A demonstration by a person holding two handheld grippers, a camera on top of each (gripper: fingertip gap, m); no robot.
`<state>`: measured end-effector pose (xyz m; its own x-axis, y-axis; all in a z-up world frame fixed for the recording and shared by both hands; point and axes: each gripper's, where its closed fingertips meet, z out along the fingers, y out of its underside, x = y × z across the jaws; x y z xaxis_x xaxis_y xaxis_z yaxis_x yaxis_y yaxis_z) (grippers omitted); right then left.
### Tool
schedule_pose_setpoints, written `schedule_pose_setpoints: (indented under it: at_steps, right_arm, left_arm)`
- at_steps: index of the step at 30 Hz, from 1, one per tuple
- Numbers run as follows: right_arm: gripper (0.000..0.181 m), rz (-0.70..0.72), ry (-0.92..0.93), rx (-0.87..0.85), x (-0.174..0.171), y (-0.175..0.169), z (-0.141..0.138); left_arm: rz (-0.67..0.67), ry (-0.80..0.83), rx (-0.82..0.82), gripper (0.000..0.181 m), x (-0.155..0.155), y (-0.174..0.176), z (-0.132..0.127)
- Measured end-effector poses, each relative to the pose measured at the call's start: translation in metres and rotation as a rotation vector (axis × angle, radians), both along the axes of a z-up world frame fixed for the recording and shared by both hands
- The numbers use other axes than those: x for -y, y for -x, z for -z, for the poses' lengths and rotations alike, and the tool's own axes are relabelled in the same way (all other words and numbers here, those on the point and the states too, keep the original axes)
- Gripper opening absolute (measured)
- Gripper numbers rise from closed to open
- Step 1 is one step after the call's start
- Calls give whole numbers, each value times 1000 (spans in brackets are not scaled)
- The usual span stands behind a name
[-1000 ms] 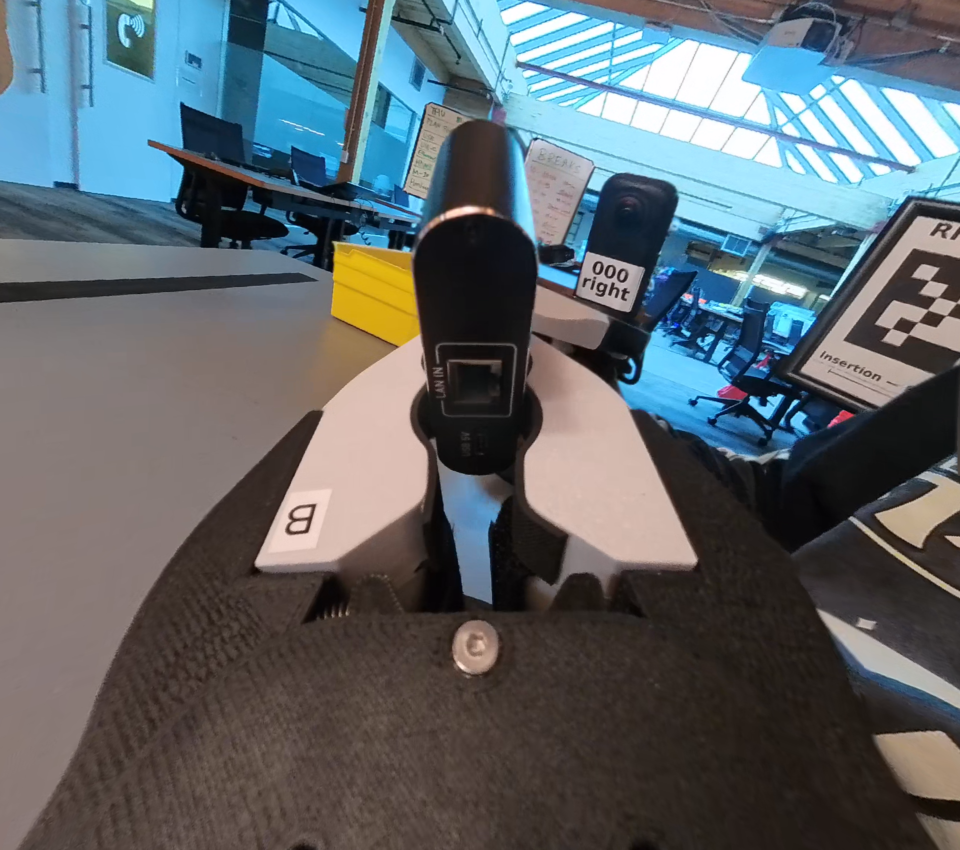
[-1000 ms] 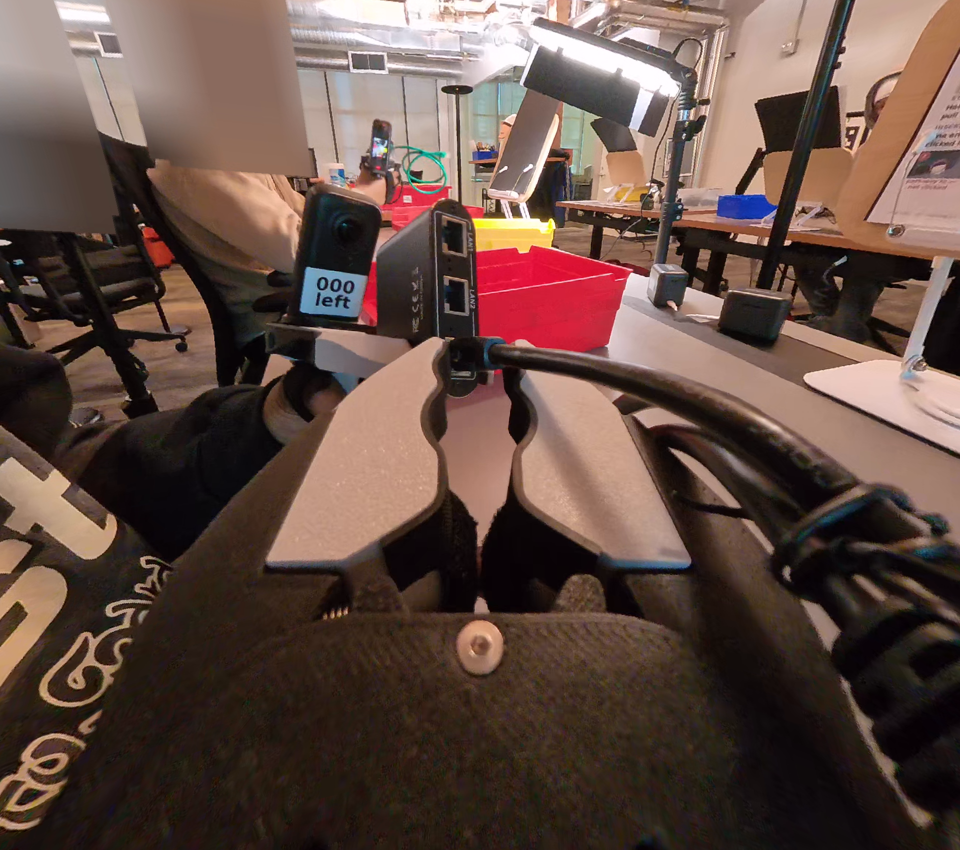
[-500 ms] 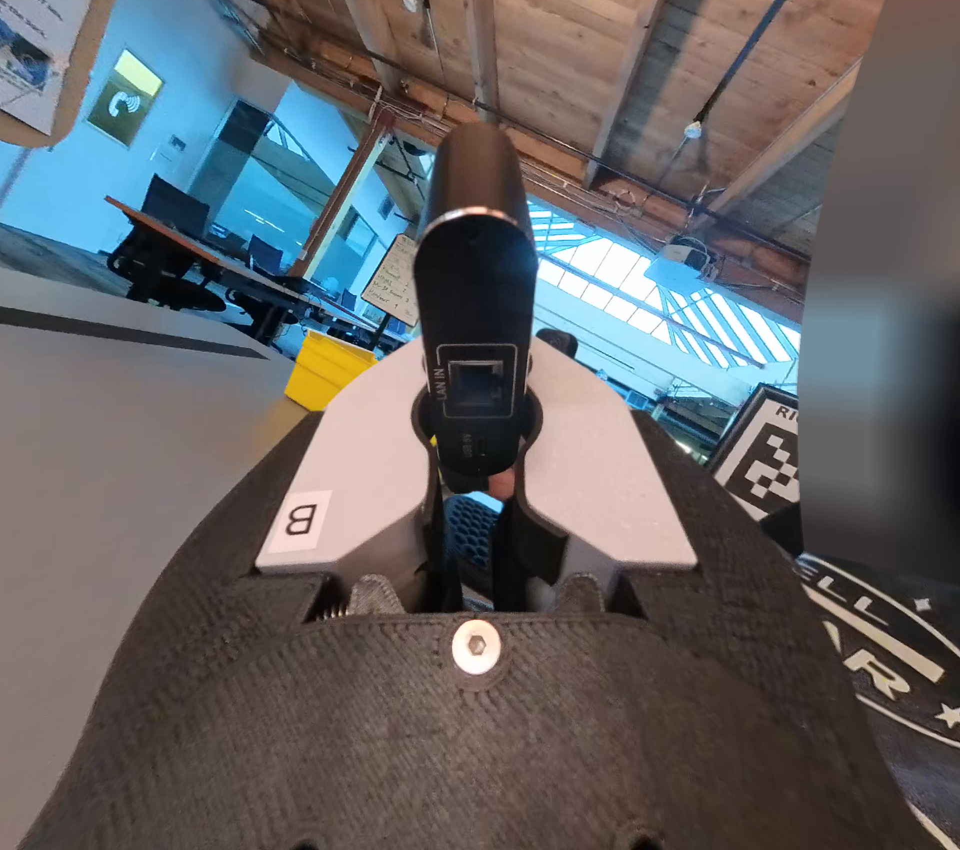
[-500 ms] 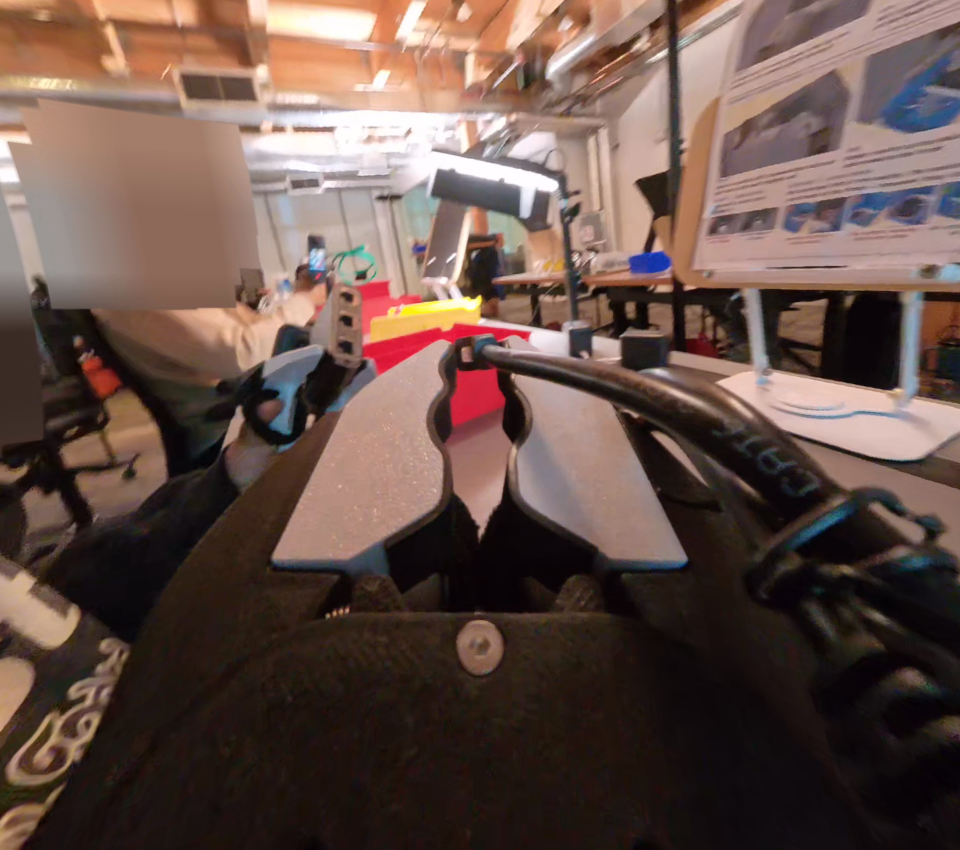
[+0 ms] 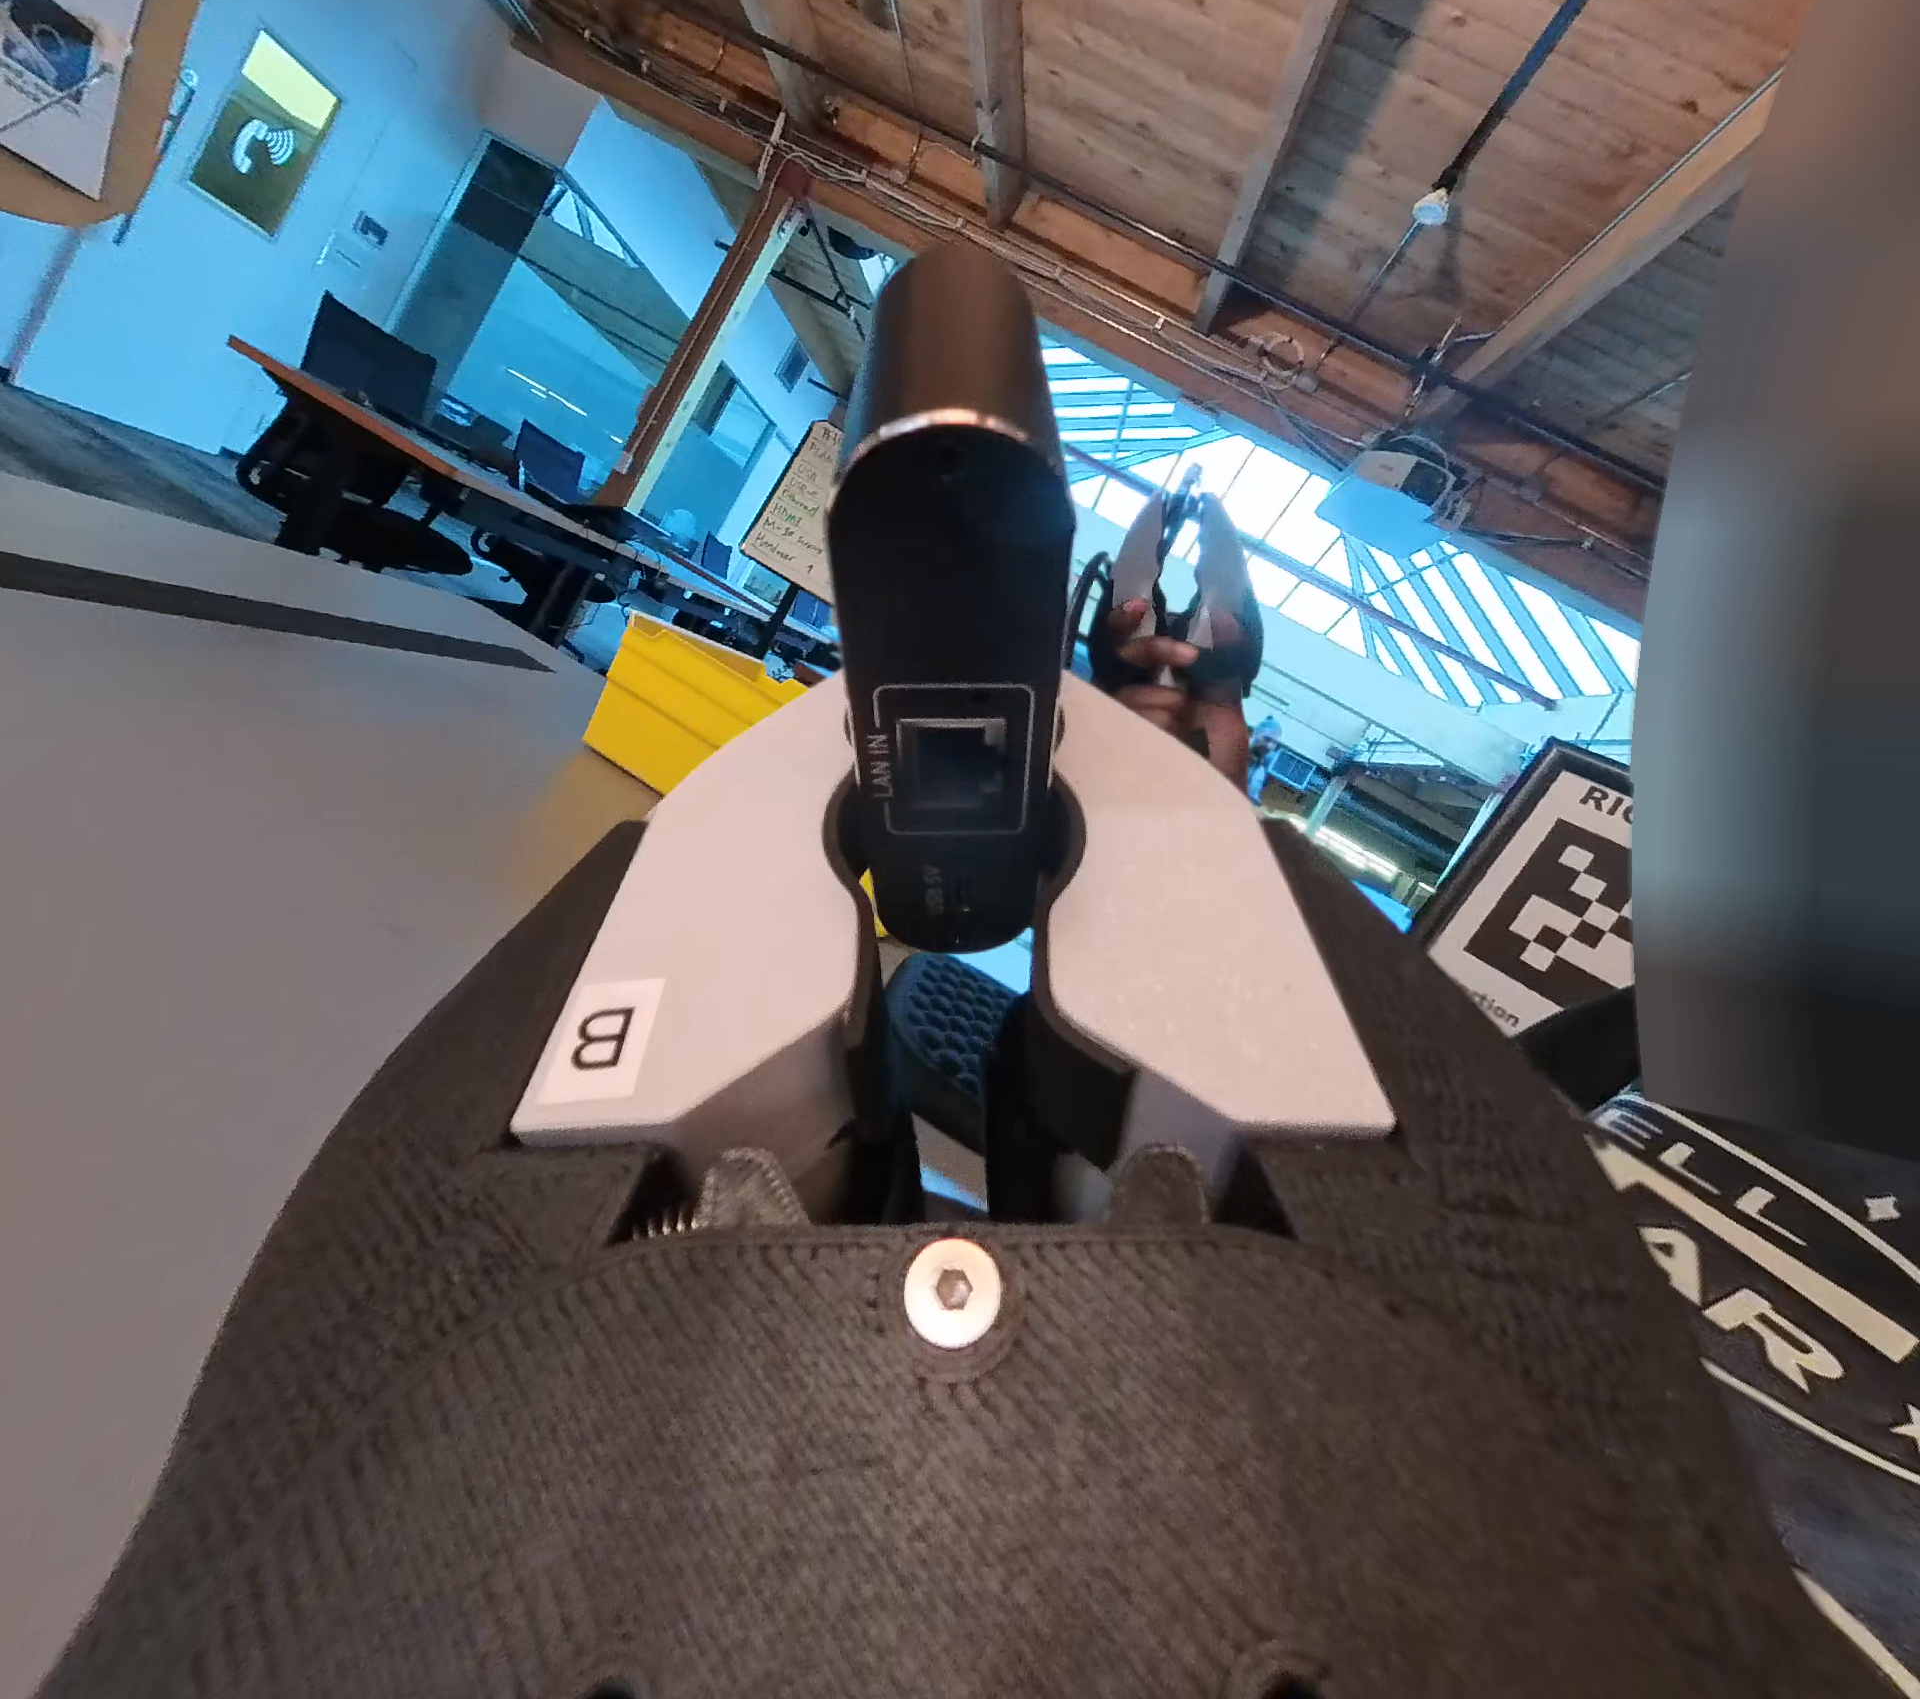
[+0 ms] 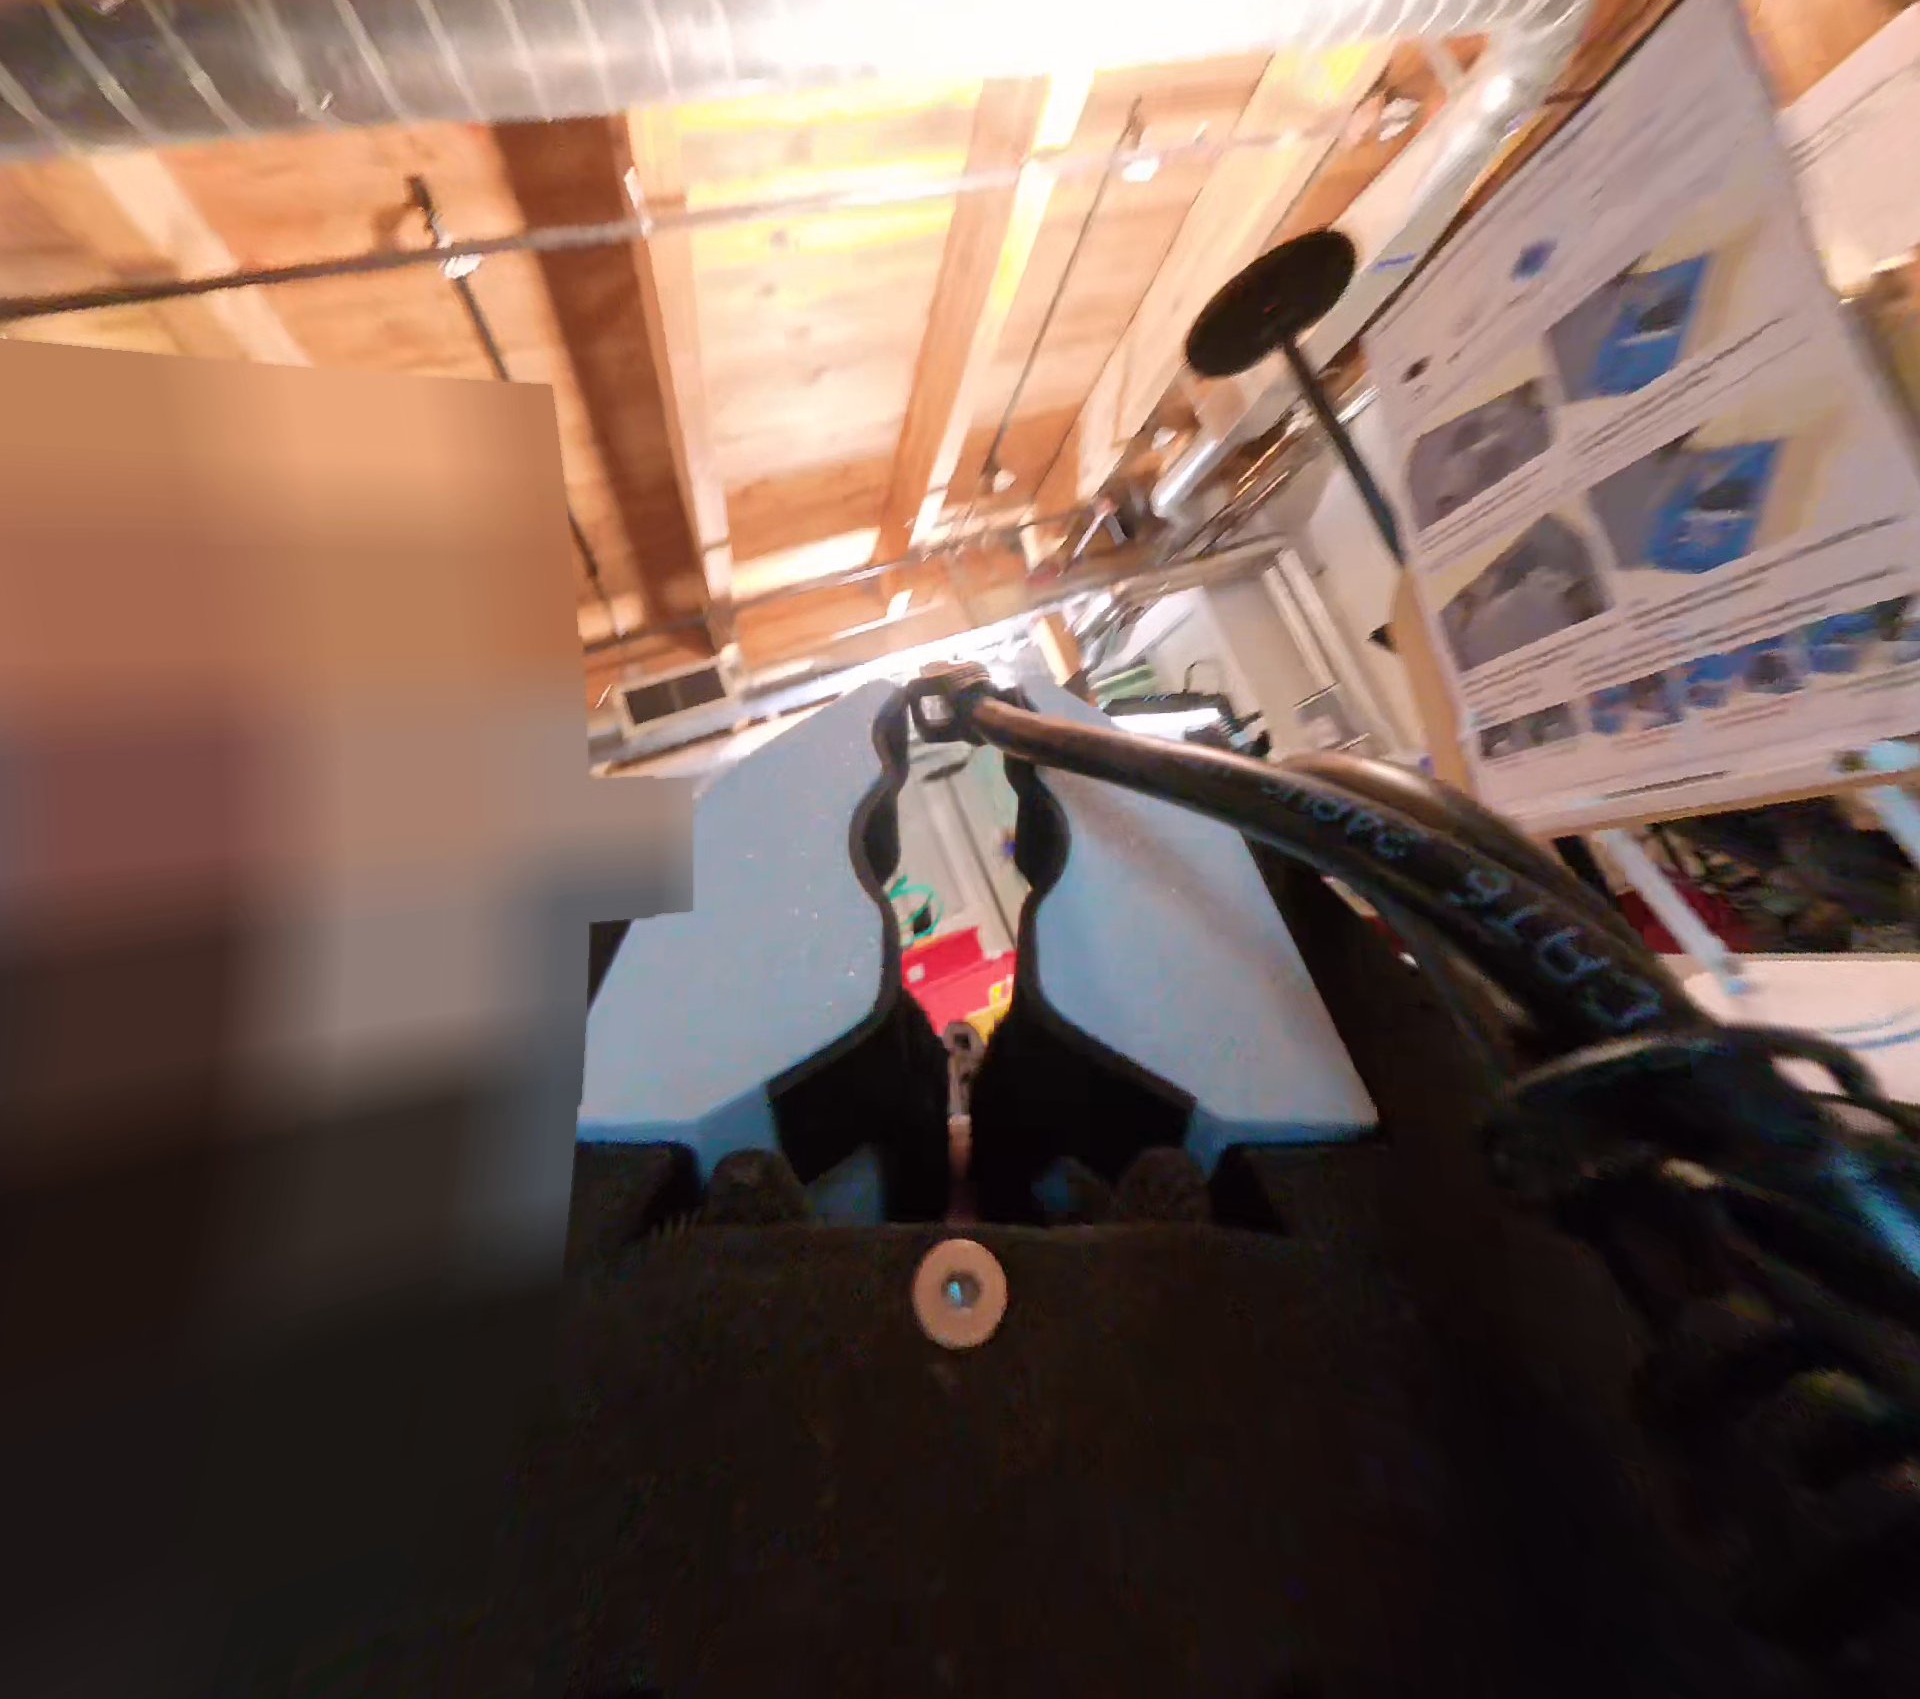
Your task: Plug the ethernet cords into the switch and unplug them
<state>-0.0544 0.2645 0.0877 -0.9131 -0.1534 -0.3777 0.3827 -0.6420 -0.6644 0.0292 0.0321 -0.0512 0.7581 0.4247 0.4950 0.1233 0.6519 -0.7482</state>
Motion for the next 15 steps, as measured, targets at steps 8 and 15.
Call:
schedule_pose_setpoints:
  at_steps: [8,15]
  right_arm:
    - [18,117,357,300,-107,52,3]
    - [18,154,315,411,-117,106,40]
  left_arm:
    - [-31,63,2,26,-4,2,4]
    - [-28,62,8,26,-5,3,5]
